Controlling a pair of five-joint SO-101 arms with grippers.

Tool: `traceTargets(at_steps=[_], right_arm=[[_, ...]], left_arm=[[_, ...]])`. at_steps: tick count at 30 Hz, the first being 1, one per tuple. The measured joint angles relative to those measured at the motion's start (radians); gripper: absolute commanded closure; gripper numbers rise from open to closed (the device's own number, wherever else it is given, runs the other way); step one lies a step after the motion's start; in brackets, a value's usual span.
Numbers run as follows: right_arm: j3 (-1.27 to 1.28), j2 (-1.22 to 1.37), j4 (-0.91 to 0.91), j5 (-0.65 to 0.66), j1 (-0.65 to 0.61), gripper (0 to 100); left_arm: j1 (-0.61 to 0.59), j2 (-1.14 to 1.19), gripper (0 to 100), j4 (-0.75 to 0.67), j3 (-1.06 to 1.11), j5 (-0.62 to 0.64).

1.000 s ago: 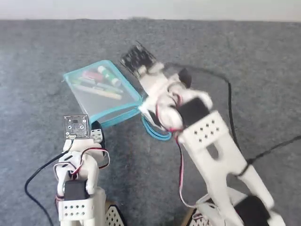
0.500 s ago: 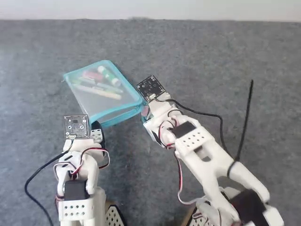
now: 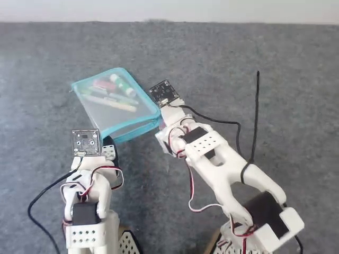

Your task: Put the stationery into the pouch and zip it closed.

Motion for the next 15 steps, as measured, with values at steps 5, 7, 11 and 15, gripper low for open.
traceTargets(at_steps=[5,7,11,15], right_arm=[[-0.002,0.0,-0.115,-0.083,-0.025,67.6],[-0.002,0.008,-0.161,-0.103,-0.025,67.6],[-0.002,0.098,-0.244,-0.115,-0.025,67.7],[-0.017,0.207,-0.325,-0.115,-0.025,67.8]], left_arm=[[0.0,0.0,99,0.0,0.0,0.0],[0.0,0.0,99,0.0,0.0,0.0],[0.0,0.0,99,0.0,0.0,0.0],[0.0,0.0,99,0.0,0.0,0.0]])
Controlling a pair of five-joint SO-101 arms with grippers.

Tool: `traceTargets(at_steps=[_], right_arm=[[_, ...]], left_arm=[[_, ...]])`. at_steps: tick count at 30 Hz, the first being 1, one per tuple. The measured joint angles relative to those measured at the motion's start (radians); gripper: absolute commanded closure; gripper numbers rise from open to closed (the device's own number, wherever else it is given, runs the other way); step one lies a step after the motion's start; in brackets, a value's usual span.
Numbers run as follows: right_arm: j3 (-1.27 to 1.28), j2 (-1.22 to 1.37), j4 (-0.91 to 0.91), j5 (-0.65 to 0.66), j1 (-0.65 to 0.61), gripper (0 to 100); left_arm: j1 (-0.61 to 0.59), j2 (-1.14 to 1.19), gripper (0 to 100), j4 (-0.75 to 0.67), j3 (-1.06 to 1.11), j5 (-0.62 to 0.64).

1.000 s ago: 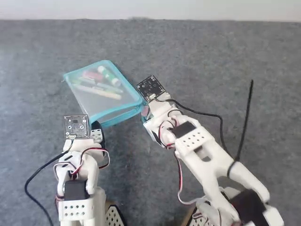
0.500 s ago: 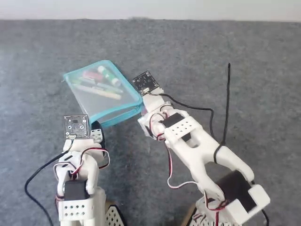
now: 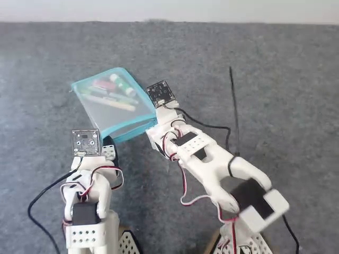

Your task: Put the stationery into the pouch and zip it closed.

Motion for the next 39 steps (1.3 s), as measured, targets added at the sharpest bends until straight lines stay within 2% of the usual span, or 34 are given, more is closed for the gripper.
traceTargets(at_steps=[3,7,10,12,16,21,24,29,32,39], right_arm=[[-0.04,0.054,-0.014,0.0,0.002,74.2],[-0.052,0.066,0.011,0.0,0.029,99.5],[-0.068,0.052,0.098,0.0,0.086,95.0],[-0.069,0.005,0.186,0.0,0.129,98.1],[-0.069,-0.184,0.413,0.0,0.175,99.1],[-0.069,-0.454,0.68,0.041,0.172,99.2],[-0.057,-0.562,0.769,0.091,0.138,96.5],[0.078,-0.612,0.795,0.227,0.063,75.0],[0.14,-0.614,0.795,0.282,0.051,66.3],[0.152,-0.62,0.795,0.319,0.049,64.8]], left_arm=[[0.0,0.0,99,0.0,0.0,0.0],[0.002,0.0,99,0.0,0.0,0.0],[0.002,0.0,99,0.0,0.0,0.0],[0.002,0.0,99,0.0,0.0,0.0],[0.002,0.0,99,0.0,0.0,0.0],[0.002,0.0,99,0.0,0.0,0.0],[0.002,0.0,99,0.0,0.0,0.0],[0.002,0.0,99,0.0,0.0,0.0],[0.002,0.0,99,0.0,0.0,0.0],[0.002,0.0,99,0.0,0.0,0.0]])
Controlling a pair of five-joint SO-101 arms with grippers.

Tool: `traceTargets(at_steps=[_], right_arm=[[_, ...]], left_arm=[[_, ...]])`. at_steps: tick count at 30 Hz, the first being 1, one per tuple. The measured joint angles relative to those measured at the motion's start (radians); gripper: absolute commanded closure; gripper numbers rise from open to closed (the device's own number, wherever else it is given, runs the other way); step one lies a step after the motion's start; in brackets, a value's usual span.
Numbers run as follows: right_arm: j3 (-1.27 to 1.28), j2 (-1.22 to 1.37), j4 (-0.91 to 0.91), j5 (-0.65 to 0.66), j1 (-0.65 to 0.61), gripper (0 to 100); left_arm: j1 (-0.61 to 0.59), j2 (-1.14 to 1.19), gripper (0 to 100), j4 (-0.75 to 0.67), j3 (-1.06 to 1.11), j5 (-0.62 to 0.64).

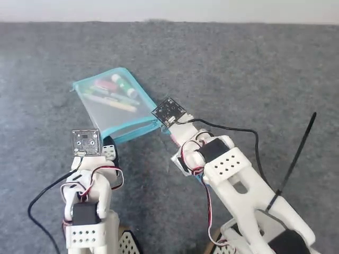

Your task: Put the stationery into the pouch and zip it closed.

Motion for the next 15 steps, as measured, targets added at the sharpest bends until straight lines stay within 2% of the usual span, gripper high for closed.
traceTargets(at_steps=[5,10,15], right_arm=[[0.0,0.0,-0.046,0.0,-0.002,64.8],[-0.005,0.009,-0.114,0.0,-0.074,64.8],[-0.092,0.164,-0.147,-0.017,-0.097,64.8]], left_arm=[[0.0,0.0,99,0.0,0.0,0.0],[0.0,0.0,99,0.0,0.0,0.0],[0.0,0.0,99,0.0,0.0,0.0]])
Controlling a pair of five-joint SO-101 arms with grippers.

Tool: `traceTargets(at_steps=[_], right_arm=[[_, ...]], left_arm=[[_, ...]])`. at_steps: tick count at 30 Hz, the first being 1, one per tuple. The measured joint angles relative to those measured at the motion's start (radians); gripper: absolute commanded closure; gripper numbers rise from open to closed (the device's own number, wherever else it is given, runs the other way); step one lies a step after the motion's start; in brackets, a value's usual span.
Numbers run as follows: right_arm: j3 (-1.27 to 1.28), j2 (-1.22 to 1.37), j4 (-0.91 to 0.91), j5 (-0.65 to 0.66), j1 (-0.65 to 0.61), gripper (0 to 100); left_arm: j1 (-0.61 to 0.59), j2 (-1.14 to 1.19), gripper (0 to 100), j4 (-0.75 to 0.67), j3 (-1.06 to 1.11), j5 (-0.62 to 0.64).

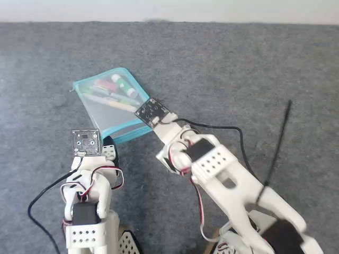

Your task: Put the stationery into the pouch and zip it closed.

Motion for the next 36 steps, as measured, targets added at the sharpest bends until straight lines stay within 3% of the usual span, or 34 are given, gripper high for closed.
traceTargets(at_steps=[12,22,27,36], right_arm=[[-0.206,0.327,0.0,-0.037,0.104,66.2],[-0.216,0.342,0.0,-0.043,0.1,99.2],[-0.235,0.342,0.04,-0.043,0.101,99.2],[-0.255,-0.02,0.319,-0.043,0.057,99.2]], left_arm=[[0.0,0.0,99,0.0,0.0,0.0],[0.0,0.0,99,0.0,0.0,0.0],[0.0,0.0,99,0.0,0.0,0.0],[0.055,0.0,99,0.0,0.0,0.0]])
